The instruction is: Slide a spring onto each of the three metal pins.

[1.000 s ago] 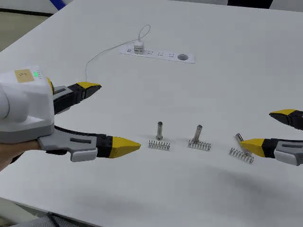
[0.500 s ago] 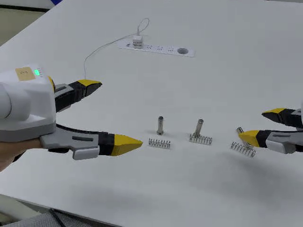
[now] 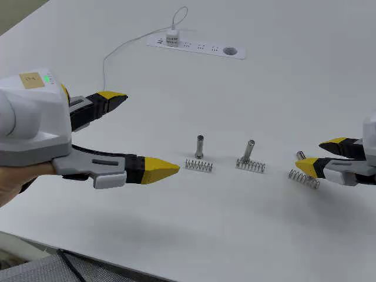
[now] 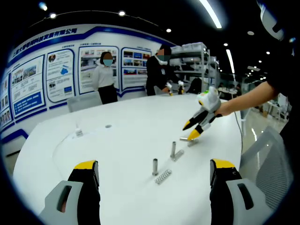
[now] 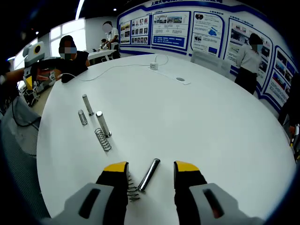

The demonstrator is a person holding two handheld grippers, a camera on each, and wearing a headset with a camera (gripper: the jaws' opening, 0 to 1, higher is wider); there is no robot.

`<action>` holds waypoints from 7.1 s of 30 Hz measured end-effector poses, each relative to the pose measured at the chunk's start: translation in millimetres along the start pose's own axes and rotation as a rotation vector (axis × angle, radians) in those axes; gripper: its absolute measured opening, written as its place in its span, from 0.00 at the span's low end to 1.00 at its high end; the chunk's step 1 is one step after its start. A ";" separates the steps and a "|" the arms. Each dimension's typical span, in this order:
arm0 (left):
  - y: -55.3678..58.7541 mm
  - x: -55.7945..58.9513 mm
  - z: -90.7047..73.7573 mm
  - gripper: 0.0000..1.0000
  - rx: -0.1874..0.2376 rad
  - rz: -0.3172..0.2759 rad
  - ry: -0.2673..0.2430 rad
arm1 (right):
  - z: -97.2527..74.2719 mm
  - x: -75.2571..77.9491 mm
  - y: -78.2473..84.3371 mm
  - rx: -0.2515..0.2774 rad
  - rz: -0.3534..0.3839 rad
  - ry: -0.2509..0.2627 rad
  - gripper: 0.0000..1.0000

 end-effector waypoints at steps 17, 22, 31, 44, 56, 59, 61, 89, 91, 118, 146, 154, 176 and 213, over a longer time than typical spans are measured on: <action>5.1 -4.1 3.7 1.00 -0.005 -0.021 -0.013 | 20.5 4.9 5.5 -0.059 0.079 -0.004 0.28; 3.8 -3.6 5.4 1.00 -0.012 -0.008 -0.010 | 23.4 4.1 7.1 -0.084 0.106 0.008 0.25; 3.6 -2.5 7.9 0.98 -0.020 -0.014 0.007 | 24.4 2.1 5.5 -0.112 0.148 0.029 0.20; 4.4 1.9 2.1 0.99 -0.024 -0.002 0.000 | 28.0 1.7 3.3 -0.131 0.179 0.021 0.13; 3.8 7.6 -1.6 0.98 -0.017 0.000 -0.004 | 29.4 2.1 -1.3 -0.171 0.228 0.038 0.09; 4.1 9.1 -2.2 0.98 -0.019 0.001 -0.004 | 29.7 2.6 -1.8 -0.178 0.242 0.043 0.08; 3.8 10.0 -3.0 0.98 -0.022 0.004 -0.004 | 29.8 2.1 -2.5 -0.183 0.241 0.046 0.08; -9.3 23.2 -10.0 0.99 0.014 0.024 -0.011 | 1.2 -1.8 -4.8 -0.033 0.274 0.091 0.07; -10.1 23.3 -11.1 0.99 0.018 0.027 -0.015 | -0.2 -1.0 -6.0 -0.017 0.260 0.098 0.07; -6.0 33.5 -21.8 0.99 0.003 0.045 -0.028 | -22.2 -20.6 -4.4 0.122 0.151 0.149 0.08; -2.9 43.3 -17.1 0.99 -0.020 0.051 -0.007 | -29.6 -23.6 9.0 0.164 0.182 0.191 0.08; -4.4 44.2 -14.6 0.99 -0.025 0.062 0.001 | -33.2 -22.3 7.0 0.187 0.174 0.180 0.09; 4.3 35.6 -6.7 0.99 -0.030 0.012 -0.004 | -29.5 -27.6 34.8 0.144 0.009 -0.043 0.19; 11.2 38.1 -14.5 0.99 -0.047 0.004 -0.023 | -13.4 -30.7 36.7 0.040 -0.116 -0.141 0.11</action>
Point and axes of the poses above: the centre of the closed fingertips' face, and the gripper's own axes: z roughly forward along the fingers, x roughly to its right, y roughly out of its underside, the point moved 9 cm from there along -z, roughly backward along the fingers, and after that the axes turned 11 degrees about -z, right-handed, at the moved point
